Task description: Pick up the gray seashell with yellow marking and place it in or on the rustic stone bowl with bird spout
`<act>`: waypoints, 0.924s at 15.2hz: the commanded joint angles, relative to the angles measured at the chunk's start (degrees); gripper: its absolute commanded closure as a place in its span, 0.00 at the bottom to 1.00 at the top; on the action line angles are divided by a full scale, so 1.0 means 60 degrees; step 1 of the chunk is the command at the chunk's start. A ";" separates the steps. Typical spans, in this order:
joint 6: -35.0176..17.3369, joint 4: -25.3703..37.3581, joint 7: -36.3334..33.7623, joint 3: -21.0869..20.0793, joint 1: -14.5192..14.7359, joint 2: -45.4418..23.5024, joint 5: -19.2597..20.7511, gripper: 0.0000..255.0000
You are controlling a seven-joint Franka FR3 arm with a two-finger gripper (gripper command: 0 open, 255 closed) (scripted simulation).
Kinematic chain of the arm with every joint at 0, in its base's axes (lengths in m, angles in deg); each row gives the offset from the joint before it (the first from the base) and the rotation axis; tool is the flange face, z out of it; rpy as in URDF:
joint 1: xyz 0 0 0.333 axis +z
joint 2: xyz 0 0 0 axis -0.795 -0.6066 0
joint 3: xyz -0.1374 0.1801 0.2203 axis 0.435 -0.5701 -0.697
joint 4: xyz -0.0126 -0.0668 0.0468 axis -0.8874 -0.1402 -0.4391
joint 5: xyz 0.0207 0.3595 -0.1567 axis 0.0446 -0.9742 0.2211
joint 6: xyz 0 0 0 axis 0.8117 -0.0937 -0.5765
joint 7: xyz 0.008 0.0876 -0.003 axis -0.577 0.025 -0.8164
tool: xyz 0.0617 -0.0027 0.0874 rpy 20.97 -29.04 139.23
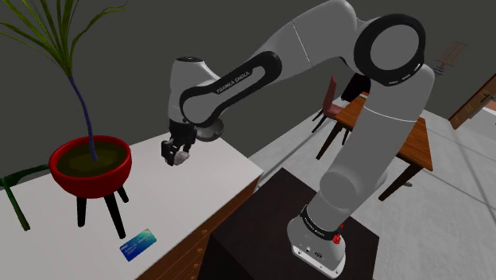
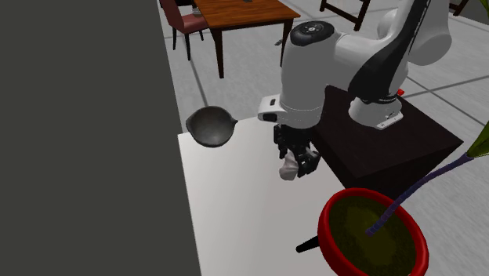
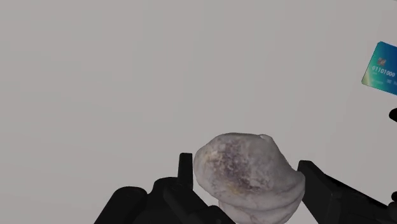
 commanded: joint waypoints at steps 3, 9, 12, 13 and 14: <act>0.0505 0.0138 0.0225 -0.0126 -0.0104 0.0446 -0.0376 1.00; 0.1152 0.0360 0.0479 -0.0209 -0.0197 0.0971 -0.0787 1.00; 0.1280 0.0565 0.1106 0.0106 -0.0567 0.0829 -0.0694 1.00; 0.1328 0.0655 0.1302 0.0211 -0.0685 0.0763 -0.0651 1.00; 0.1378 0.0756 0.1494 0.0315 -0.0801 0.0689 -0.0602 1.00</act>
